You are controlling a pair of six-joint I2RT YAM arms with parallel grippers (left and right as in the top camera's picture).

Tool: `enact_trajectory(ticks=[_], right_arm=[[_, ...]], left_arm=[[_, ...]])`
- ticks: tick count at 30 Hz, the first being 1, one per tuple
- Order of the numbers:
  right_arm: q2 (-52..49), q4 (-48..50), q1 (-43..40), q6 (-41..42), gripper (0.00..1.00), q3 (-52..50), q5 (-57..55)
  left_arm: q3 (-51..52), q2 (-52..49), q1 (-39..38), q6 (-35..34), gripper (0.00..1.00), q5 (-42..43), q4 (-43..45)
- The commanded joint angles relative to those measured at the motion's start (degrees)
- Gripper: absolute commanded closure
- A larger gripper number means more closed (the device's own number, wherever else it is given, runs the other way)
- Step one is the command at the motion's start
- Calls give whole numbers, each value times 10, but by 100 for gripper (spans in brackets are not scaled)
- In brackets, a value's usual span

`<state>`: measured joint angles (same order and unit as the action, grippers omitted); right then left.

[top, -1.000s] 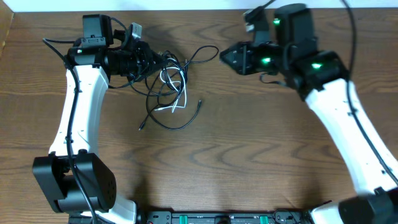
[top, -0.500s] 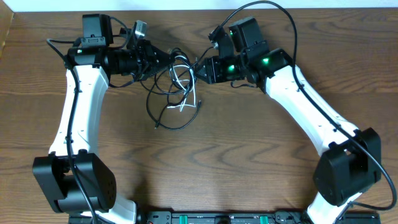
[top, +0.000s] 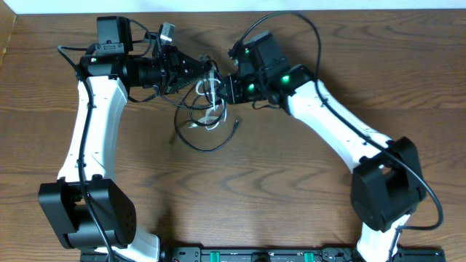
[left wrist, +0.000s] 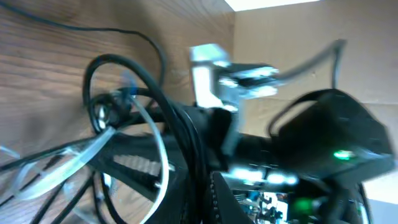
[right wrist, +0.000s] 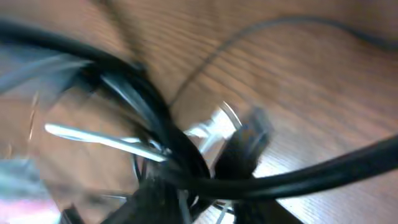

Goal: Untangle cables

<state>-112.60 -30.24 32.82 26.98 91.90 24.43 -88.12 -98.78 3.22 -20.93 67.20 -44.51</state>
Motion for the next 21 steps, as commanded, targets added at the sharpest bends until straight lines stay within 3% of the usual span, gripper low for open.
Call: enact_trajectory(ticks=[1,8,15,21], right_arm=[[-27,-51,-9,84,76,1,-164],[-26,-163,-73,103,80,1,-298],[-26,-215,-140,97,78,1,-304],[-26,-225,-182,32,78,1,-259]], left_arm=[[-9,9,7,7,93,60,14],[-9,42,58,-9,93,51,72],[-9,91,115,-22,93,-9,84],[-9,121,161,-34,93,-40,95]])
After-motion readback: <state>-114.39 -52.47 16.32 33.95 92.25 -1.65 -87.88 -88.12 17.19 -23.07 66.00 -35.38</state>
